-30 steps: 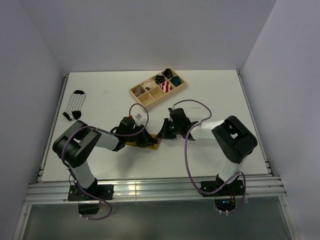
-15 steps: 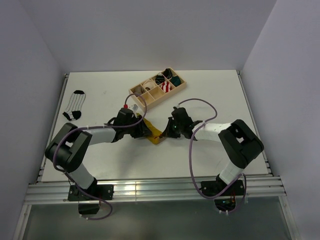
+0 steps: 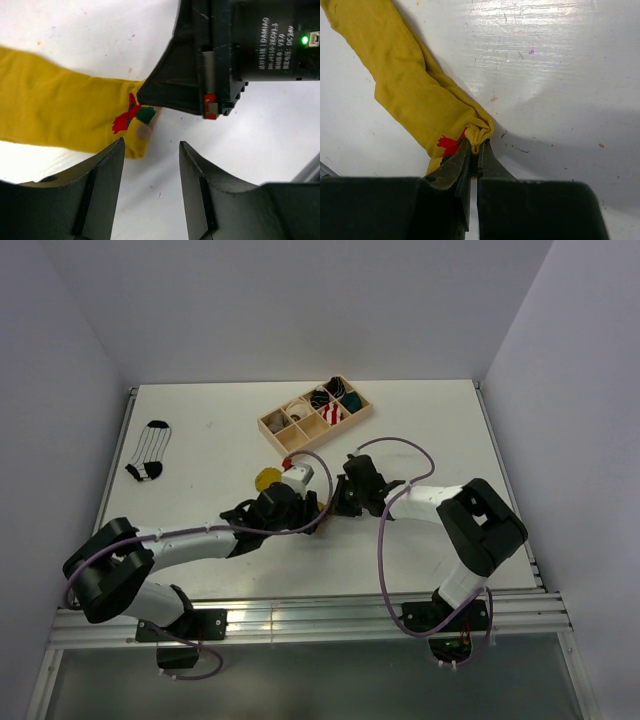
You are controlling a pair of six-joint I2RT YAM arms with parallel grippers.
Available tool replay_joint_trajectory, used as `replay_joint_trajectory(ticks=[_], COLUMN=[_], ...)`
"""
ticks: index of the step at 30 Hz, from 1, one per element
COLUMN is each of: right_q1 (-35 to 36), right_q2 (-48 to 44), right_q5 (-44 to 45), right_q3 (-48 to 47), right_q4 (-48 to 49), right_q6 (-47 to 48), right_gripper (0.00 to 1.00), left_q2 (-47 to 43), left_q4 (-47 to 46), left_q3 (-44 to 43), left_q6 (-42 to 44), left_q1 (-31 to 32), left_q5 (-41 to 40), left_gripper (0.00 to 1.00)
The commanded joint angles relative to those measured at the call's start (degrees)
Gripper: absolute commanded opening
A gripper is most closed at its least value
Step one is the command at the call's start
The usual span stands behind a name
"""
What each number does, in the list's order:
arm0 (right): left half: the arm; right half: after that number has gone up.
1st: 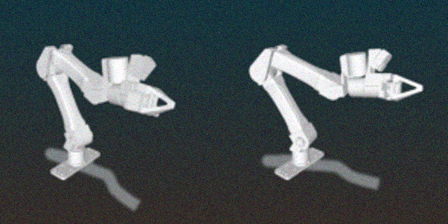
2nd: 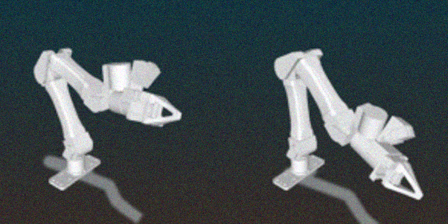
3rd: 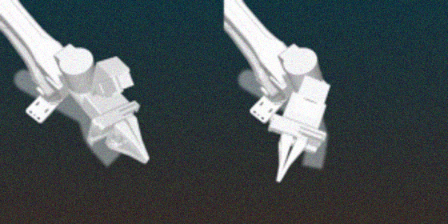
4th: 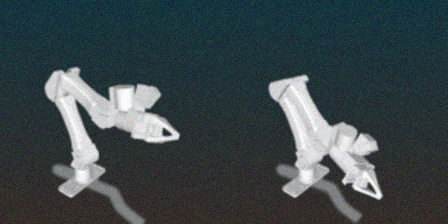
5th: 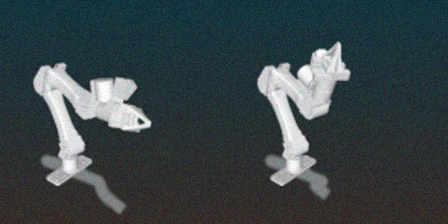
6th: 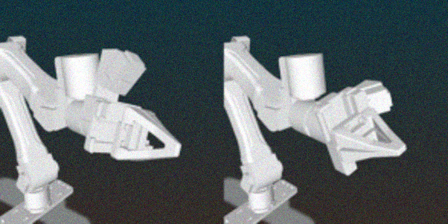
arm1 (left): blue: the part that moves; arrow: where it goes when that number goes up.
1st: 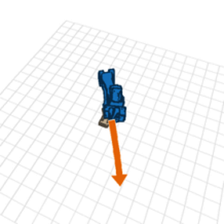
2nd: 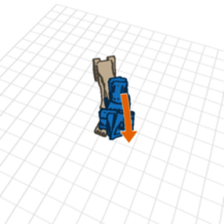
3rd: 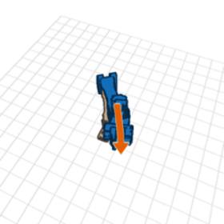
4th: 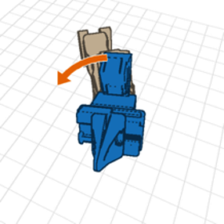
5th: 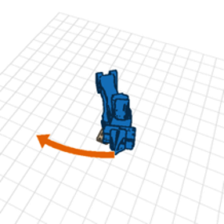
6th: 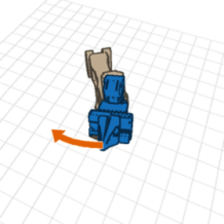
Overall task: Roll the socks
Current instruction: Roll the sock at the center of the board.
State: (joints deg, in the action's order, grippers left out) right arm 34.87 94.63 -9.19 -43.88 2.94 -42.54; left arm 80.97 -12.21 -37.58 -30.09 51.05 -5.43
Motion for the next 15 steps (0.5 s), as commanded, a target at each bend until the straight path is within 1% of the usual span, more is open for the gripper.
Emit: replay_joint_trajectory(ticks=[1,6,10,15], right_q1=[0.0,0.1,0.2,0.2], right_q2=[0.5,0.9,1.3,1.3], right_q5=[-0.4,-1.4,-1.9,-2.1], right_q3=[-2.0,-2.1,-2.1,-1.7], right_q4=[-1.1,-0.7,-0.6,-0.3], right_q6=[0.1,0.3,0.4,0.4], right_gripper=[0.0,0.0,0.0,0.0], left_q2=[2.9,7.5,10.9,13.1], left_q4=[-1.5,-1.9,-0.8,0.3], left_q3=[-3.4,-5.3,-6.4,-6.6], left_q6=[7.1,10.2,10.6,9.6], left_q1=[3.3,5.5,7.4,9.4], left_q5=[-9.8,-12.5,-14.1,-16.1], left_gripper=[0.53,0.53,0.52,0.44])
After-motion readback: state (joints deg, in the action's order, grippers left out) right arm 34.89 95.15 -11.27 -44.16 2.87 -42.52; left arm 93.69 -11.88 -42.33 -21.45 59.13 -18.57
